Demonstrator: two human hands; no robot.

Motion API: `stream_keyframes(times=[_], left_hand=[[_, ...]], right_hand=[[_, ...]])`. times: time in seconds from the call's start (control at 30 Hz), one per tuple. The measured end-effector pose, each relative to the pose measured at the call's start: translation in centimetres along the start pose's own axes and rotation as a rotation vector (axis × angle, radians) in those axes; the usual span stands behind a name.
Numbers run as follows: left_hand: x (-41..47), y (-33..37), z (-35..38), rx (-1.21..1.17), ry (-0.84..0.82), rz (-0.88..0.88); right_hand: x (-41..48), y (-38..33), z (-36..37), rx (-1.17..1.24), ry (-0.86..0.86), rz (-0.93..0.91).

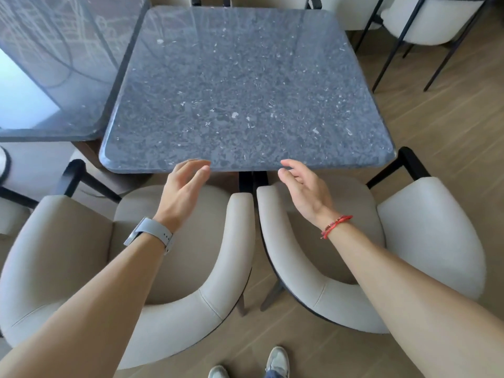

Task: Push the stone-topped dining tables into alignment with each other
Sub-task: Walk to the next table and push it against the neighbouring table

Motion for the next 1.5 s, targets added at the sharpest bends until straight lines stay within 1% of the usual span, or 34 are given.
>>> stream_keyframes(times=[0.13, 0.27, 0.47, 0.57, 0.7, 0.83, 0.93, 1.2, 1.33, 1.5], left_hand=[[4.5, -4.2, -0.8, 0.115, 0.011, -0.051], [7.7, -6.7, -2.2, 0.315, 0.085, -0.115], [12.0, -9.7, -3.5, 0.499, 0.152, -0.23], [14.1, -10.0, -4.2, 0.596, 0.168, -0.211], [17.0, -10.4, -4.4, 0.68, 0.191, -0.149], [18.4, -11.4, -2.8, 0.966, 0.203, -0.129], [18.6, -11.6, -2.8, 1.01, 0.257, -0.111], [18.8, -11.3, -2.6, 1.014, 0.236, -0.122], [19.1, -11.2, -2.8, 1.058, 0.21, -0.115], [19.3, -11.1, -3.2, 1.074, 0.215, -0.099]], right_hand=[[5.3, 2.3, 0.3, -0.186, 0.006, 0.024], [9.5, 3.4, -0.5, -0.421, 0.063, 0.038], [16.1, 4.5, -0.6, -0.487, 0.112, -0.033], [18.5, 4.5, 0.1, -0.579, 0.167, -0.044], [20.5, 3.7, 1.0, -0.759, 0.347, -0.089], [22.2, 4.7, 2.5, -0.897, 0.349, -0.022], [22.3, 4.8, 2.6, -0.922, 0.392, -0.028], [21.9, 4.5, 2.4, -0.909, 0.463, -0.055], [21.7, 4.4, 2.3, -0.898, 0.49, -0.079], [22.0, 4.5, 2.4, -0.907, 0.477, -0.034]])
Point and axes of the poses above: each hand's wrist, its own x-axis towards the middle knuckle, its own z-axis out of the palm, y = z × x, the point moved 10 cm from there along x, towards the middle knuckle, and after that the axes turned 15 degrees about -y, right-handed, at the moved point
